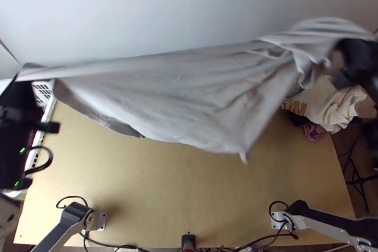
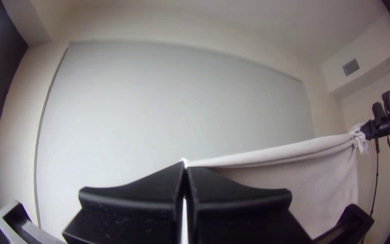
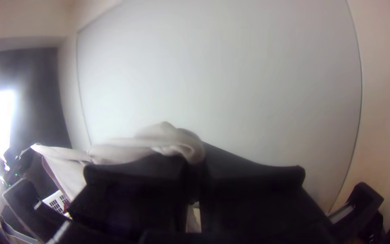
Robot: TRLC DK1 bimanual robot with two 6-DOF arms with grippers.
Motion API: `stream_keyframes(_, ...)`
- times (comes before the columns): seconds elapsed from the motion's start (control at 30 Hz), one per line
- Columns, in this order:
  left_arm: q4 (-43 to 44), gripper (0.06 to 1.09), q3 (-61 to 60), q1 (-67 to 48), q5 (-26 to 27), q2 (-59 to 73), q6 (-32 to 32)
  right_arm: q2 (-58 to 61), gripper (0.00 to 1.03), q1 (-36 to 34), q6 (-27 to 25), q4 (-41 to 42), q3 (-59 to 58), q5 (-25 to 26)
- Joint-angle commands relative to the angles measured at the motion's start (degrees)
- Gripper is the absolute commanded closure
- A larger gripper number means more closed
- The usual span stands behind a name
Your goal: Fold the t-shirt
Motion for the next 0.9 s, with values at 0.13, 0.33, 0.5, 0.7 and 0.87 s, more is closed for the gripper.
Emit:
stream_keyframes(0.13,-7.06,1.05,5.66,-0.06,2.16,-11.47,-3.65,-12.54,1.00,-4.28,9.96,-14.84,-1.82,-11.03)
stream_keyframes(0.33,-25.43,1.05,16.82,16.47,25.54,-14.02,-15.87,-16.32,1.00,-4.72,13.21,-19.06,-8.32,-19.29)
stream_keyframes(0.5,-26.57,1.05,14.09,33.78,47.68,-20.70,-27.30,-18.34,1.00,-4.81,15.41,-19.50,-14.74,-24.39)
stream_keyframes(0.7,-24.28,1.05,10.93,33.96,49.00,-20.26,-34.41,-22.38,1.00,-4.72,15.94,-21.78,-21.33,-28.00)
stream_keyframes(0.87,-24.99,1.05,7.59,33.87,49.00,-21.58,-36.70,-25.55,1.00,-4.72,15.94,-22.22,-25.81,-29.49)
